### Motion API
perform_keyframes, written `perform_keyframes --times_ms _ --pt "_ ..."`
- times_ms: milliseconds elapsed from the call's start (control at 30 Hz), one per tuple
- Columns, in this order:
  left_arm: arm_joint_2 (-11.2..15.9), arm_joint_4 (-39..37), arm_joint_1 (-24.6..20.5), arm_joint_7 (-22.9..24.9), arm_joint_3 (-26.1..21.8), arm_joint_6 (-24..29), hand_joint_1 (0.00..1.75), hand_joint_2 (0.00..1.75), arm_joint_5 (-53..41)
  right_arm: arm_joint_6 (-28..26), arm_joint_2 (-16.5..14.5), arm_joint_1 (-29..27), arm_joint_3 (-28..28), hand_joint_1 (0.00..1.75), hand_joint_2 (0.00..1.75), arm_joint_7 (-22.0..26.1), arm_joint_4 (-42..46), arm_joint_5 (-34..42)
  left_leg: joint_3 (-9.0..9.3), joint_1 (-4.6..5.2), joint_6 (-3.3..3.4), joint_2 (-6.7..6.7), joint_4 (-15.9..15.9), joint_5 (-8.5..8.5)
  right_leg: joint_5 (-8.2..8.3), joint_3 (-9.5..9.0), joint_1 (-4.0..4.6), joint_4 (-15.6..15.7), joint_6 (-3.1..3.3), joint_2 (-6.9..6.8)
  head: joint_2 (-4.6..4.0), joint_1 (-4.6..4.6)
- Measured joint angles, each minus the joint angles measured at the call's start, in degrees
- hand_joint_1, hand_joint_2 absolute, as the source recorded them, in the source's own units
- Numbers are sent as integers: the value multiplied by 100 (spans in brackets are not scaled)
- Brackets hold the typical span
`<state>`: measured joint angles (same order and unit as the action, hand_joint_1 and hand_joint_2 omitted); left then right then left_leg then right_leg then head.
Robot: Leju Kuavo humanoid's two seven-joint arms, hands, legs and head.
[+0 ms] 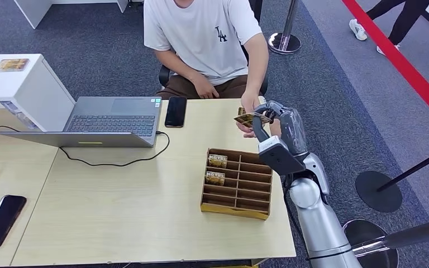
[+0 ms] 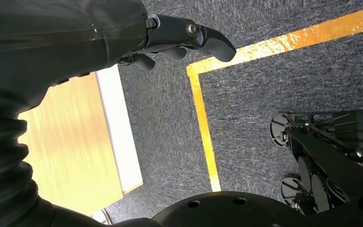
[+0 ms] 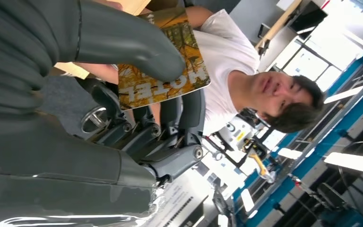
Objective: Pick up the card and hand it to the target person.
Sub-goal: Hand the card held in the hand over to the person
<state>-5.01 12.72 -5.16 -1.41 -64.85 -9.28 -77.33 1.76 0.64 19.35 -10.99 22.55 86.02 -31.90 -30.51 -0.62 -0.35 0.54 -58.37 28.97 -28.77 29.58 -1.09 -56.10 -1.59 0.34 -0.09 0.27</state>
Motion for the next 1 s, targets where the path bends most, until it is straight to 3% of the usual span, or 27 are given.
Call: perform_keyframes --times_ms 367,767,900,967,1000 --pt "0 0 -3 3 0 -14 0 175 -9 -128 -385 617 2 147 175 124 -1072 113 -3 0 0 3 0 0 0 0 0 0 0 -2 0 1" --pt "0 0 -2 2 0 -75 0 175 -9 -146 -458 776 11 147 175 167 -1567 113 -3 0 0 3 0 0 0 1 0 0 0 -2 0 1" --pt "0 0 -2 -2 0 -104 0 175 -33 -146 -458 776 21 81 175 167 -1607 112 -2 0 0 3 0 0 0 1 0 0 0 -2 0 0" --pt "0 0 -2 -4 1 -110 0 175 -47 -146 -457 776 22 82 175 167 -1629 113 -2 0 0 3 0 0 0 1 0 0 0 -2 0 1" --pt "0 0 -2 -6 2 -110 0 131 -51 -146 -456 776 24 82 175 167 -1639 113 -2 0 0 3 0 0 0 1 0 0 0 -2 0 1"
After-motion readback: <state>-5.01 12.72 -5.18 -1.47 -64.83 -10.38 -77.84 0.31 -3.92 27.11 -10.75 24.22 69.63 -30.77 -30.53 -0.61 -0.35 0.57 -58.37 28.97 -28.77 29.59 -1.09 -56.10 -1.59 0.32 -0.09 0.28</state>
